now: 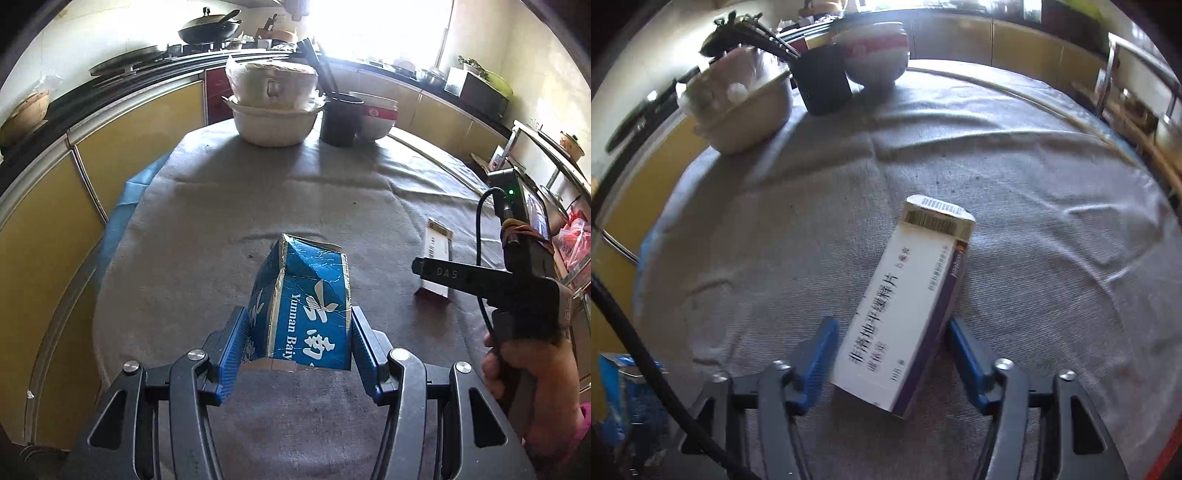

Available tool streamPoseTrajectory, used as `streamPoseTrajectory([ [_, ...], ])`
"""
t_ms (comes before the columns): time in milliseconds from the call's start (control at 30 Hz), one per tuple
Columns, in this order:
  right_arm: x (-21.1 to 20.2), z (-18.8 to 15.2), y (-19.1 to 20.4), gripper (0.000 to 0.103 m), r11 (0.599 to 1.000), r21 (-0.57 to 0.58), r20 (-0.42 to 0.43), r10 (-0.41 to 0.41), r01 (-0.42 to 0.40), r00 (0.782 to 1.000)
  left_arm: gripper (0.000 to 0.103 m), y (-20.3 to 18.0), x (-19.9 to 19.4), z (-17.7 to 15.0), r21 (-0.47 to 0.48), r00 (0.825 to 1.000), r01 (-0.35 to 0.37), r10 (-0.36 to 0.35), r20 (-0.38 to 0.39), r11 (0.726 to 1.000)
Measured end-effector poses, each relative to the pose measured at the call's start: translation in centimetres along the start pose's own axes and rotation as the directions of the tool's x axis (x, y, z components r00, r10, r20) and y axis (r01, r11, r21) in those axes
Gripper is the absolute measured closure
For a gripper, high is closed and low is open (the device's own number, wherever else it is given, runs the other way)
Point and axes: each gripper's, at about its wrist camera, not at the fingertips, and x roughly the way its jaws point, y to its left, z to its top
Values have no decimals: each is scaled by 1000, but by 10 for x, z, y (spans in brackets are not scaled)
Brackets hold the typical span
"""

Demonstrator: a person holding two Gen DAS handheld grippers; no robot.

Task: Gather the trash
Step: 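Grasp the white medicine box with the right tool while the left tool holds the carton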

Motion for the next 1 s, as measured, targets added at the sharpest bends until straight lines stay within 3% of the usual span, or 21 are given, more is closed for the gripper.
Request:
streamPoseTrajectory([
  [367, -27, -34, -32, 48, 991, 40, -19, 129, -128, 991, 47, -23, -16, -12, 29, 1000, 12, -12, -7, 1000],
  [767, -80, -82, -70, 50, 953, 106, 23, 284, -285, 959, 47, -54, -41, -40, 78, 1000, -20, 20, 8, 997],
  [833, -86, -90, -75, 67, 948, 110, 25, 298, -299, 954, 47, -59, -43, -45, 83, 1000, -23, 23, 6, 996],
  [1000, -86, -102, -82, 67, 953, 113, 7, 282, -281, 960, 47, -67, -50, -57, 91, 999, -38, 37, 5, 995],
])
